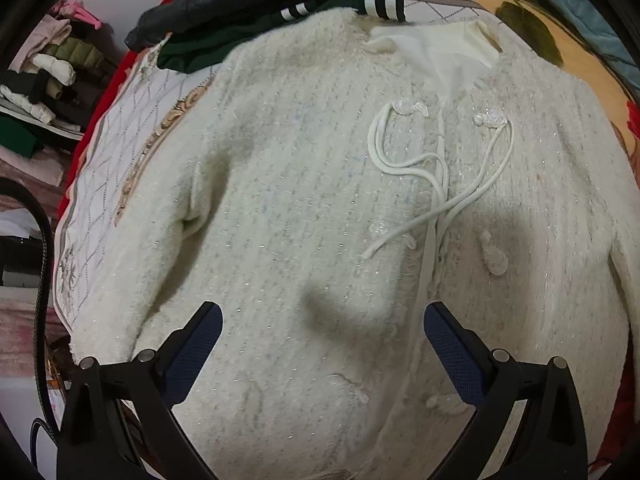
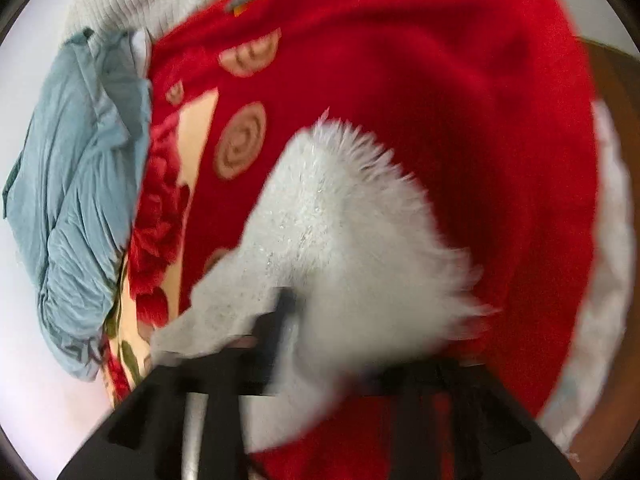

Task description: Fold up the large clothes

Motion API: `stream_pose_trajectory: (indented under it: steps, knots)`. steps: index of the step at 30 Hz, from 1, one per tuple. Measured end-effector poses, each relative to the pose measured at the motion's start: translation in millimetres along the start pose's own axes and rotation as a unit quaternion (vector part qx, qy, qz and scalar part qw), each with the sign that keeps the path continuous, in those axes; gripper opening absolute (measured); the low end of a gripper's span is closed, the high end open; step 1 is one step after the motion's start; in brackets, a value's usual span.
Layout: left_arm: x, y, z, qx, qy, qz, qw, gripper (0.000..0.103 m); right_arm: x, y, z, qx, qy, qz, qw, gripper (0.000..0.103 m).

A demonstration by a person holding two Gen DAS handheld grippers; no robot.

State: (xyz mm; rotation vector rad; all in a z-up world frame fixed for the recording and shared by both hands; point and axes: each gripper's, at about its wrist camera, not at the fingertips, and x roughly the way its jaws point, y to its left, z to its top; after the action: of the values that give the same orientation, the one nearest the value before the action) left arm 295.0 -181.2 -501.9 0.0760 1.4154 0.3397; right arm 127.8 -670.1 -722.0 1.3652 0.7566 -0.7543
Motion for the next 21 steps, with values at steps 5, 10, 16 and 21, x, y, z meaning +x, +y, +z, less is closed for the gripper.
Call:
stream_pose_trajectory:
  steps: [5,10,16,21]
  knots:
    - [3.2,-5.4,2.9,0.008,-0.01,-0.001,0.9999,0.103,4.6,16.3,4.1,0.012,-0.029,0.012,0.999,0.012]
    - [1.9,-0.6,3.0,-0.002,-0.009,-0.004,1.0,0.103,-44.4,34.1,0.7,-0.011,-0.089,-0.014,0.996,0.01]
    - [0.4,22.2,7.8,-0.031,0.001,-0.016,0.9994,0.103,-95.7,121.3,-39.1,-0.133,-0.082,0.04,0.987,0.01]
    - [4.1,61.0,13.9,-0.068,0.005,-0.012,0.9976,0.103,-100.6,233.3,-129.3,-0.284,-0.039,0.092,0.954,0.01]
